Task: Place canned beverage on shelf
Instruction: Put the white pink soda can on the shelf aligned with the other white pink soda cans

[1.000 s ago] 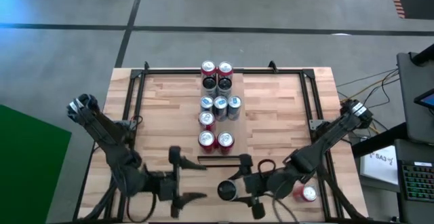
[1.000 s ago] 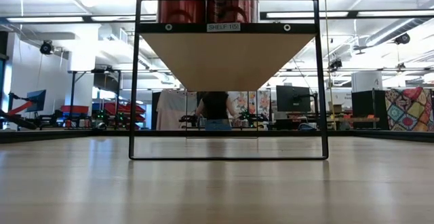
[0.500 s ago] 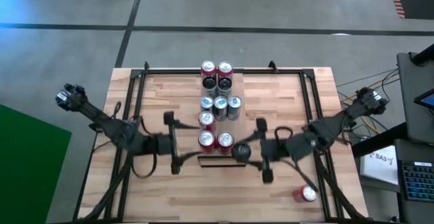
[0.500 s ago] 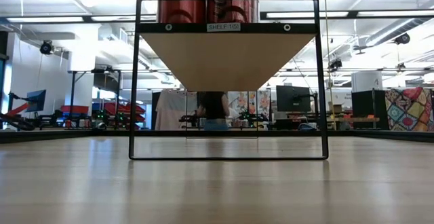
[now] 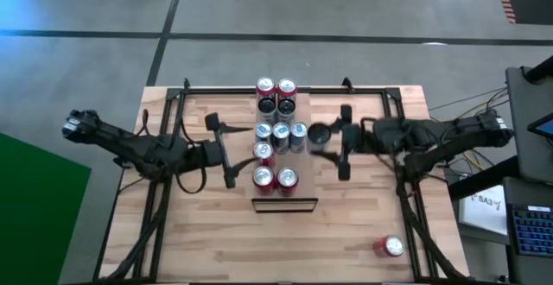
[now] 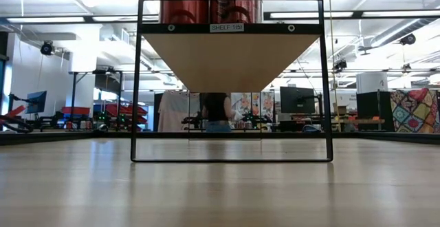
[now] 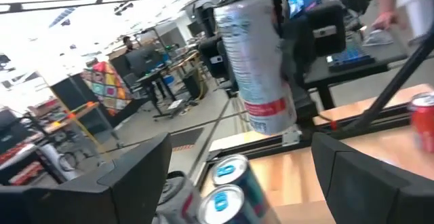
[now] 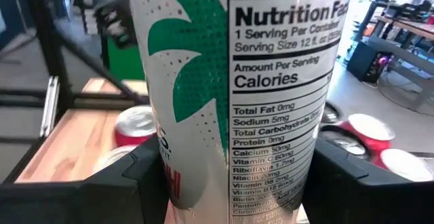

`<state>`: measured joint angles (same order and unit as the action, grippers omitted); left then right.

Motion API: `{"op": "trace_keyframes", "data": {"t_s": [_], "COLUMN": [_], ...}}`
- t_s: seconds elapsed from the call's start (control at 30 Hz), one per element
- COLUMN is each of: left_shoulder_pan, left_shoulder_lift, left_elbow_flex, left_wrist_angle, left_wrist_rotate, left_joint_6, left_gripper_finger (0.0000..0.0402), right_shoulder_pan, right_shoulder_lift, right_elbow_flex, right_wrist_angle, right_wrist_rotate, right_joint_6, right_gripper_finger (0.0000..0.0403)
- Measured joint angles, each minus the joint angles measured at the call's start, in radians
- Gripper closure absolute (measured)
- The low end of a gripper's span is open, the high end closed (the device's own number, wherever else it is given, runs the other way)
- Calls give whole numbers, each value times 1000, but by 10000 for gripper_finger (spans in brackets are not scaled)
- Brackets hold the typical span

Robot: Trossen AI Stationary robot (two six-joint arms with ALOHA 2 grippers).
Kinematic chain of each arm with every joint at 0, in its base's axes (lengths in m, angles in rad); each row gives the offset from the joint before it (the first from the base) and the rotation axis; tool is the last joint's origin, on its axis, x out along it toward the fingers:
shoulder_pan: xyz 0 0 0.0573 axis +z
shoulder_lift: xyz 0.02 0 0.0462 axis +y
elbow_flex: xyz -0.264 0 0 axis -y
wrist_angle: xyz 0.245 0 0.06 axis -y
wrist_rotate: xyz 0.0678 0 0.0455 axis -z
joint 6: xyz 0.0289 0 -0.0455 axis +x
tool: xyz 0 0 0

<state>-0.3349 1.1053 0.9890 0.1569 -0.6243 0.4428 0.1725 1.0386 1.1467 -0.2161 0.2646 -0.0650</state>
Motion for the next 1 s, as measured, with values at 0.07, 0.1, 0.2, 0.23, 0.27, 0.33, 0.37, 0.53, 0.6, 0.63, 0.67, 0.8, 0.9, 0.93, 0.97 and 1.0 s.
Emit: {"op": "trace_keyframes", "data": {"t_s": [0.07,0.1,0.2,0.23,0.27,0.33,0.37,0.53,0.6,0.63,0.67,0.8,0.9,0.93,0.97,1.0], "left_shoulder_pan": [19,28,54,62,70,84,90,110,111,111,111,111,117,117,117,117], "left_shoulder_lift": [-1,-3,-9,-9,-9,-9,-9,-9,-9,-9,-9,-9,-9,-9,-9,-9], "left_elbow_flex": [0,0,0,0,0,0,0,0,0,0,0,0,0,0,0,0], "left_wrist_angle": [-1,0,0,0,-1,-3,-3,-3,-2,-3,-3,-3,-3,-4,-5,-8], "left_wrist_rotate": [2,3,7,7,7,7,7,7,6,1,-7,-45,-47,-50,-64,-92], "left_joint_6": [12,15,17,17,16,12,11,10,9,9,9,9,9,9,13,23], "left_gripper_finger": [79,79,79,79,79,79,79,79,79,79,79,79,79,79,79,79], "right_shoulder_pan": [-68,-102,-198,-227,-254,-310,-335,-444,-478,-492,-504,-550,-572,-578,-582,-584], "right_shoulder_lift": [-29,-44,-81,-90,-101,-119,-123,-127,-127,-128,-128,-124,-111,-104,-96,-87], "right_elbow_flex": [-30,-47,-101,-122,-143,-187,-209,-313,-354,-374,-393,-464,-506,-519,-529,-537], "right_wrist_angle": [28,35,92,123,151,202,228,336,386,407,423,483,539,555,570,583], "right_wrist_rotate": [-58,-82,-139,-153,-168,-200,-217,-304,-339,-350,-361,-419,-426,-426,-426,-425], "right_joint_6": [-1,-5,-6,-6,-6,5,14,61,73,75,78,100,121,126,127,128], "right_gripper_finger": [171,171,171,171,171,171,171,171,171,171,171,171,171,171,171,171]}}
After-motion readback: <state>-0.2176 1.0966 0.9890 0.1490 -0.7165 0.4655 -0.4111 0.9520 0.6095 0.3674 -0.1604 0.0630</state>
